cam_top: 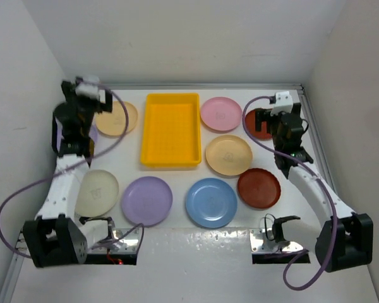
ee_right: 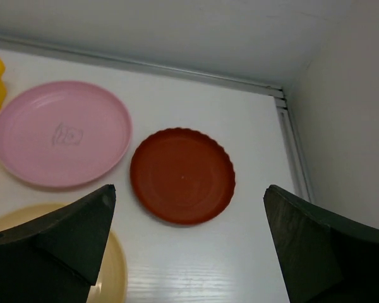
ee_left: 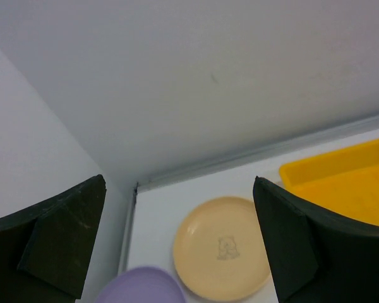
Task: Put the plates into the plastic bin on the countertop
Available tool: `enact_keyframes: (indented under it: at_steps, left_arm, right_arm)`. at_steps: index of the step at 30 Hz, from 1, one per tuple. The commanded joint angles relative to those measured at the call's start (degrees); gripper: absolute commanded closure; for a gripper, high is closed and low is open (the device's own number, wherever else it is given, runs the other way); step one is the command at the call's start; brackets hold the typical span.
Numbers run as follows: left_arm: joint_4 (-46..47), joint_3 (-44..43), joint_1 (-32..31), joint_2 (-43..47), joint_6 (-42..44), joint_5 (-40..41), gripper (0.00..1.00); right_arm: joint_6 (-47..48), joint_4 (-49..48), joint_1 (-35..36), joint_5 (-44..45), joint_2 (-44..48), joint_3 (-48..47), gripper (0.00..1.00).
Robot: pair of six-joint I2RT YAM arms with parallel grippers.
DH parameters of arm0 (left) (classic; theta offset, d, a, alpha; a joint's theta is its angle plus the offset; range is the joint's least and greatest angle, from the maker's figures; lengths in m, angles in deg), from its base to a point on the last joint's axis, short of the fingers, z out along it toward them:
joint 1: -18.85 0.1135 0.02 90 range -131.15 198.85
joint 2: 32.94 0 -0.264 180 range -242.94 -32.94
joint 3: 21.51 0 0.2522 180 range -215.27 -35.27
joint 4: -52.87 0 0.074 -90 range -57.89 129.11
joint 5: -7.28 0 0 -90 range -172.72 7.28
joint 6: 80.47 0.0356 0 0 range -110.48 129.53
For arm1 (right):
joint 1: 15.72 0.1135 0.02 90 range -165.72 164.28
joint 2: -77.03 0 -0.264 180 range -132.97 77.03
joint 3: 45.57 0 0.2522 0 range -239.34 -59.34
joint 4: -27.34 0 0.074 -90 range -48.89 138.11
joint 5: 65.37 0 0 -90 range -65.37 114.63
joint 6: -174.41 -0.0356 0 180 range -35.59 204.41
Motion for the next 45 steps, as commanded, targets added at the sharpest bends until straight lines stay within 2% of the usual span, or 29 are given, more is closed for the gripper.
enact_keyframes:
  at_steps: [1,2,3,4,5,6,7,8,9,10,12,14,20,25,30,35,38,39,40,42,43,45]
  left_arm:
    - [-21.26,-23.05,1.26,-10.22,-4.96,12.83,0.0]
    - [-28.8,-30.23,3.36,-14.79,-6.98,11.52,0.0]
    - [-35.84,-37.0,4.43,-24.41,-7.69,7.59,0.0]
    - [-49.65,-50.38,5.48,-29.46,-7.7,3.55,0.14]
    - [-56.93,-57.57,6.71,-34.73,-6.57,-0.93,0.35]
    - [-63.87,-64.86,8.73,-40.27,-5.86,-4.89,0.54]
    - [-76.3,-79.2,9.44,-51.02,-5.85,-8.41,0.68]
    - [-81.03,-85.52,10.15,-55.92,-5.85,-8.45,0.67]
    - [-84.39,-90.46,11.46,-60.06,-6.81,-8.97,0.62]
    - [-84.77,-93.29,12.08,-62.88,-6.82,-8.97,0.5]
    - [-79.53,-87.37,12.97,-63.79,-6.82,-8.97,0.4]
    - [-72.25,-81.93,13.58,-65.27,-6.82,-8.97,0.33]
    - [-64.23,-87.52,14.2,-75.29,-8.75,-10.11,0.32]
    - [-59.72,-84.54,14.72,-77.85,-9.9,-10.64,0.32]
    - [-58.32,-80.85,14.72,-81.19,-9.9,-10.64,0.48]
    - [-58.32,-79.18,14.72,-82.42,-9.28,-11.35,0.51]
    - [-58.32,-77.6,14.72,-82.42,-9.28,-13.19,0.56]
    - [-58.32,-77.59,14.72,-82.42,-9.28,-13.19,0.6]
    - [-58.32,-77.07,14.72,-82.42,-9.28,-12.67,0.69]
    - [-58.32,-76.54,14.72,-81.9,-9.28,-12.67,0.79]
    - [-58.32,-75.84,14.72,-81.9,-9.8,-12.67,0.9]
    - [-58.32,-75.83,14.72,-80.76,-11.12,-12.67,1.0]
  right_arm:
    - [0.48,6.22,0.82,10.56,-2.27,-8.63,0.01]
    - [-8.17,8.84,0.47,10.93,-2.63,-10.03,0.01]
    - [-11.82,10.69,-1.19,5.54,-4.37,-14.92,0.12]
    - [-10.81,15.32,-2.33,-9.57,-5.43,-16.71,0.4]
    - [-10.11,19.28,-3.48,-14.85,-6.75,-18.21,0.65]
    - [-10.27,21.24,-2.97,-17.34,-9.72,-22.31,0.79]
    - [-13.41,27.61,-2.44,-17.02,-12.97,-26.53,0.81]
    - [-14.14,30.02,-2.26,-17.02,-16.39,-30.23,0.73]
    - [-14.75,31.61,-2.0,-17.28,-17.73,-31.83,0.58]
    - [-16.41,34.41,-1.73,-17.89,-20.01,-35.06,0.42]
    - [-18.0,36.11,-1.03,-20.68,-22.4,-35.1,0.31]
    - [-18.62,34.1,0.2,-21.06,-22.23,-32.64,0.29]
    - [-19.94,33.38,5.82,-20.18,-20.91,-28.6,0.29]
    - [-18.19,37.07,11.19,-15.36,-20.3,-28.86,0.29]
    - [-18.1,40.15,13.74,-11.13,-20.21,-29.47,0.29]
    - [-17.93,41.47,14.62,-9.81,-21.35,-32.37,0.28]
    - [-17.75,42.61,15.41,-9.11,-22.4,-34.13,0.28]
    - [-17.66,42.62,15.5,-8.67,-22.93,-34.65,0.28]
    - [-17.4,42.7,15.58,-8.49,-23.11,-34.66,0.28]
    - [-17.66,42.88,15.85,-8.05,-23.28,-34.57,0.28]
    - [-17.57,42.88,16.02,-7.96,-23.37,-34.4,0.28]
    - [-18.18,42.88,16.11,-7.79,-23.37,-34.13,0.28]
